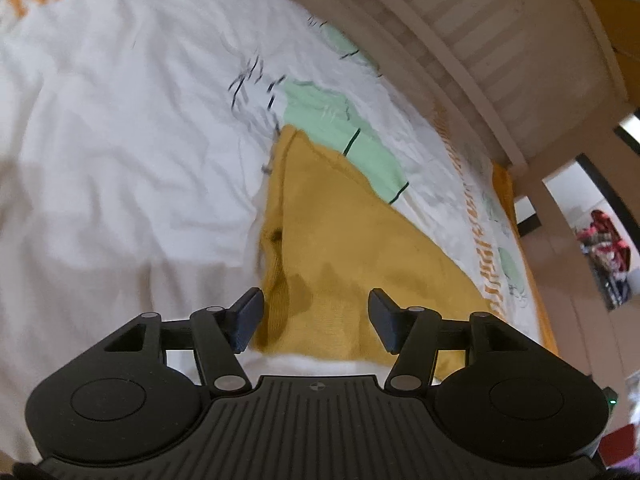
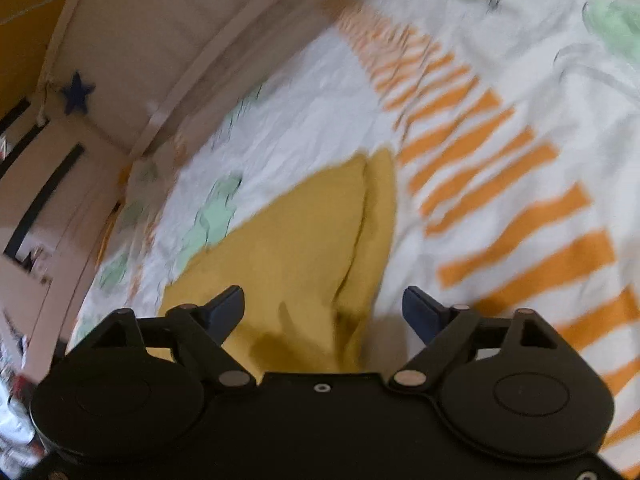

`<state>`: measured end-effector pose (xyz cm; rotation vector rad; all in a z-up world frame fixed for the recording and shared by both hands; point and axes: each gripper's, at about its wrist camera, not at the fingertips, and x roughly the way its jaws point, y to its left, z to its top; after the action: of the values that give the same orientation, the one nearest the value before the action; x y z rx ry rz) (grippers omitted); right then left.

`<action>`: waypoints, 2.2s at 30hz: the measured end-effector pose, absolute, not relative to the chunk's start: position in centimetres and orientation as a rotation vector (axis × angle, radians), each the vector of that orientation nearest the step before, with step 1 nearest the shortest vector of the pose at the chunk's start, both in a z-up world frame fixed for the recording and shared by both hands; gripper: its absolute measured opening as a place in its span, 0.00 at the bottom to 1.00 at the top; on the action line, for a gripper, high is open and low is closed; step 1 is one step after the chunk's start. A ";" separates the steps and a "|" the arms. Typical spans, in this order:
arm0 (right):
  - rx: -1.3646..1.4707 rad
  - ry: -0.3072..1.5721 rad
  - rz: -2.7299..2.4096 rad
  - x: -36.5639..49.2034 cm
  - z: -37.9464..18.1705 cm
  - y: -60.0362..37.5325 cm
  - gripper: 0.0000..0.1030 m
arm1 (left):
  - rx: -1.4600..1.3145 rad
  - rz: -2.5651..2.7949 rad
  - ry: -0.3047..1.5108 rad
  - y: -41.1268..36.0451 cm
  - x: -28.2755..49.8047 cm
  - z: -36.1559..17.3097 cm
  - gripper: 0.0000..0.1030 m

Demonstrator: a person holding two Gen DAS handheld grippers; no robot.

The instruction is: Fold small clothes

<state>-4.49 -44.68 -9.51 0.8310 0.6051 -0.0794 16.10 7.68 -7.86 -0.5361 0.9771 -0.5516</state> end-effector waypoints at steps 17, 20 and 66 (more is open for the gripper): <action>0.719 0.677 -0.048 4.2 -11.0 -46.6 0.16 | -0.334 -0.616 0.866 6.3 13.9 -10.1 0.59; 0.572 0.611 -0.043 5.6 -7.4 -46.2 0.14 | -0.251 -0.617 0.830 5.6 13.1 -9.8 0.60; 0.939 0.731 -0.032 -3.7 -9.5 -48.1 0.19 | -0.579 -0.760 1.157 4.6 16.1 -7.1 0.03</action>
<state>-3.69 -48.12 -9.54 0.9392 0.7309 -0.0321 16.08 4.63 -7.06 -0.5788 1.1566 -0.7602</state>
